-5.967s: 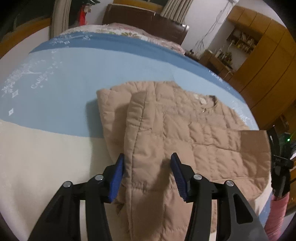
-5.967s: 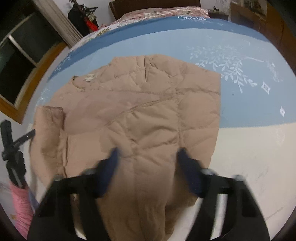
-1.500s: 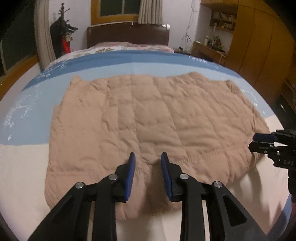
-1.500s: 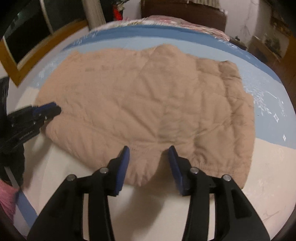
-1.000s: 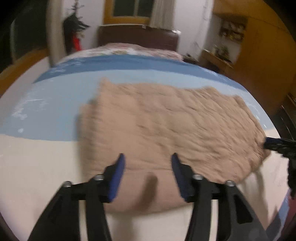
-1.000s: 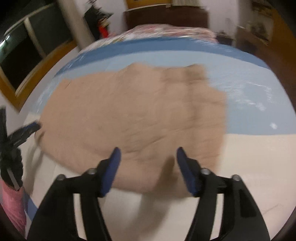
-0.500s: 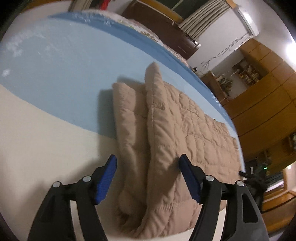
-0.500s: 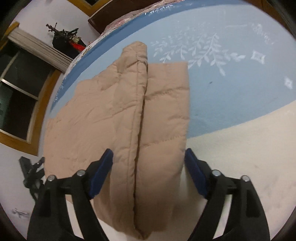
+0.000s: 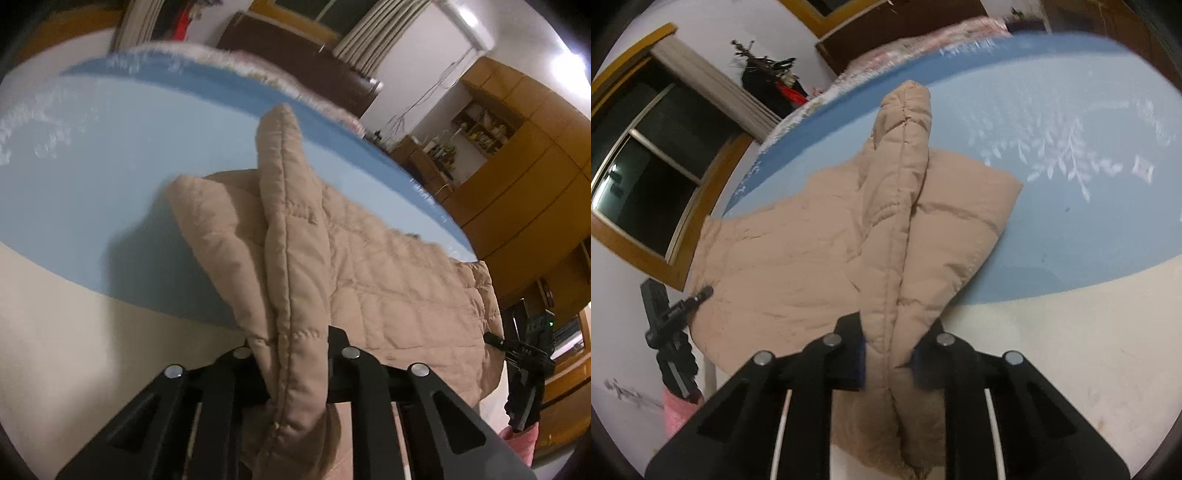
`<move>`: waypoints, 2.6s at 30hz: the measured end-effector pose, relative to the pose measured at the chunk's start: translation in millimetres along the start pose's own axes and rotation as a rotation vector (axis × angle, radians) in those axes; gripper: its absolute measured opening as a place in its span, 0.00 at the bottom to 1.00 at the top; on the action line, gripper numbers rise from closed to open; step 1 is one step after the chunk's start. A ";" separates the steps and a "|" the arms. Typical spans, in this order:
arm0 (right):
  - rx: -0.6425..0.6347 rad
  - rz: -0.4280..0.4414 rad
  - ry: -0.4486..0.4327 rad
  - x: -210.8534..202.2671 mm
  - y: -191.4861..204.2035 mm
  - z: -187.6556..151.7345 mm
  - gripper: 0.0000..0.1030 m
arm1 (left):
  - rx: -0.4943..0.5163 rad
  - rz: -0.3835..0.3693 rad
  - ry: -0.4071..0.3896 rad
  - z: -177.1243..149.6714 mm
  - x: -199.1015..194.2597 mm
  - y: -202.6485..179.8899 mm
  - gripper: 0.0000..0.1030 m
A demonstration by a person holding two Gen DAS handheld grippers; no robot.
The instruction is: Fold large clothes
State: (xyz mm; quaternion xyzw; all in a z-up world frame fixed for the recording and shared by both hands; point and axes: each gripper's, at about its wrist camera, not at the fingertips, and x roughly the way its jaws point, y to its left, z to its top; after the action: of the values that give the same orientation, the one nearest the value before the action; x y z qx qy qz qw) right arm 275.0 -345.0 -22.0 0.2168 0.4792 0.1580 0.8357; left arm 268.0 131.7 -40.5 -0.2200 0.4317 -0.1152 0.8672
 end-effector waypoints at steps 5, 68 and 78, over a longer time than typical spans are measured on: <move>-0.060 0.014 -0.038 -42.3 25.5 -12.2 0.14 | 0.056 0.004 -0.065 -3.0 -41.0 -26.7 0.13; -0.218 -0.236 0.028 -75.7 115.5 -227.7 0.44 | 0.318 0.323 -0.058 -199.6 -154.2 -81.0 0.47; -0.199 -0.272 0.064 -56.3 96.3 -230.4 0.34 | 0.327 0.334 -0.020 -212.6 -121.2 -87.7 0.47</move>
State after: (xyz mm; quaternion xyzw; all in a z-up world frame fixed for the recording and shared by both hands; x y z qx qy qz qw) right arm 41.7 -240.6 -34.2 0.0608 0.5124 0.0969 0.8511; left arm 24.4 42.1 -26.5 -0.0033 0.4290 -0.0364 0.9026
